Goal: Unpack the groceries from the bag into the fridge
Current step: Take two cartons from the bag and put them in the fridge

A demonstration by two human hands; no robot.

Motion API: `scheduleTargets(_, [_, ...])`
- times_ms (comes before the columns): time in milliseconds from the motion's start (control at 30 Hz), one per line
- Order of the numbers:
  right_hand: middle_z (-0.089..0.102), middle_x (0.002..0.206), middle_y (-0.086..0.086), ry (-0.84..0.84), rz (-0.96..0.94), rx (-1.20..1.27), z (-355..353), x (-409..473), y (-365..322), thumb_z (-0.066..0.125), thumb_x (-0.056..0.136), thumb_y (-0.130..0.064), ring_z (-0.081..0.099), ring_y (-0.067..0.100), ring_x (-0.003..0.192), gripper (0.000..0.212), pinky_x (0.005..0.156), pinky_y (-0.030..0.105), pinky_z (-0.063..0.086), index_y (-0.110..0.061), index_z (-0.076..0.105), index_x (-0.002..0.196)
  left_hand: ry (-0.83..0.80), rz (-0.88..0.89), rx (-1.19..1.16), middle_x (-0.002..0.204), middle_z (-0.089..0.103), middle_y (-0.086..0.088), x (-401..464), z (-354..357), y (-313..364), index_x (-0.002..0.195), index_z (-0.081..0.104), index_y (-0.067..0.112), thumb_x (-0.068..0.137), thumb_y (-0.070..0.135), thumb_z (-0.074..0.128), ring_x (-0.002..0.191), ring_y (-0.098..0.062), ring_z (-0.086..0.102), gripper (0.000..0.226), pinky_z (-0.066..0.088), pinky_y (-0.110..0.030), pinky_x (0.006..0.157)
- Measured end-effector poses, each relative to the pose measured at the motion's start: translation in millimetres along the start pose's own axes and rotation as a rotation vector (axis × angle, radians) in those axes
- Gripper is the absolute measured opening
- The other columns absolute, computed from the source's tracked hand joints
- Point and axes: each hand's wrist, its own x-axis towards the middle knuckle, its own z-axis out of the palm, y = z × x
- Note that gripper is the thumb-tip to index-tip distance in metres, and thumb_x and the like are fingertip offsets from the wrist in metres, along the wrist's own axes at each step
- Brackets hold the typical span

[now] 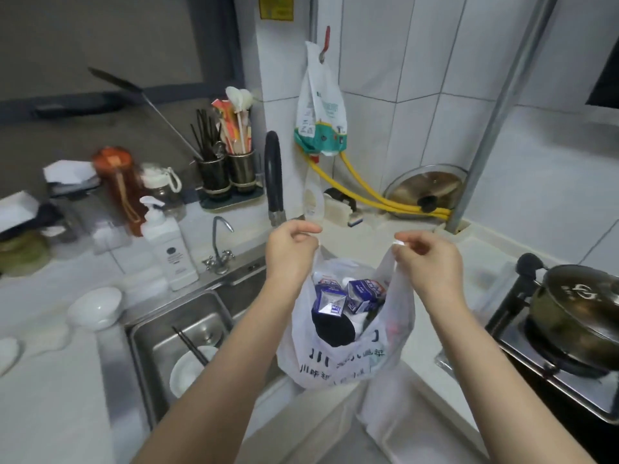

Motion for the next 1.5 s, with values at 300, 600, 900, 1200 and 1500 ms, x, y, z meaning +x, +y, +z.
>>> scheduleTargets(300, [0.059,0.065,-0.002,-0.221,0.1,0.259,88,-97,-64,0.069,0.078,-0.001,0.052,-0.002,0.05,0.018,0.053,0.008,0.044,-0.019,0.07,0.082,0.149,-0.023,-0.034,0.069,0.062,-0.006,-34,-157,-8,0.076,0.067,0.019,0.083,-0.007,0.055,0.054,-0.014,0.048,0.029,0.04,-0.026,0.053])
scheduleTargets(600, [0.065,0.074,-0.005,-0.261,0.106,0.291,189,-217,-139,0.067,0.081,-0.003,0.058,0.005,0.067,0.025,0.058,0.011,0.049,-0.027,0.066,0.077,0.156,-0.006,0.031,0.057,0.055,0.0,-52,-326,-20,0.074,0.067,0.019,0.083,-0.01,0.051,0.043,-0.01,0.043,0.034,0.036,-0.024,0.047])
scheduleTargets(900, [0.065,0.069,-0.001,-0.294,0.169,0.305,268,-295,-176,0.068,0.08,-0.003,0.059,0.012,0.067,0.019,0.063,0.023,0.047,-0.021,0.069,0.083,0.205,-0.035,0.086,0.069,0.061,-0.007,-54,-431,-37,0.076,0.068,0.023,0.08,-0.008,0.05,0.054,-0.012,0.05,0.035,0.043,-0.026,0.06])
scheduleTargets(1200, [0.065,0.074,0.005,-0.341,0.126,0.254,290,-347,-180,0.066,0.08,-0.002,0.059,0.016,0.07,0.023,0.071,0.029,0.05,-0.026,0.067,0.081,0.277,-0.074,0.086,0.068,0.06,-0.009,-79,-478,-69,0.08,0.066,0.022,0.081,-0.009,0.045,0.049,-0.017,0.046,0.037,0.04,-0.028,0.053])
scheduleTargets(1500, [0.068,0.081,0.005,-0.395,0.059,0.18,278,-386,-174,0.064,0.085,-0.005,0.06,0.011,0.071,0.014,0.064,0.011,0.048,-0.013,0.068,0.095,0.256,-0.031,0.19,0.099,0.067,-0.025,-106,-485,-88,0.077,0.064,0.031,0.082,-0.006,0.043,0.079,-0.035,0.058,0.043,0.047,-0.034,0.075])
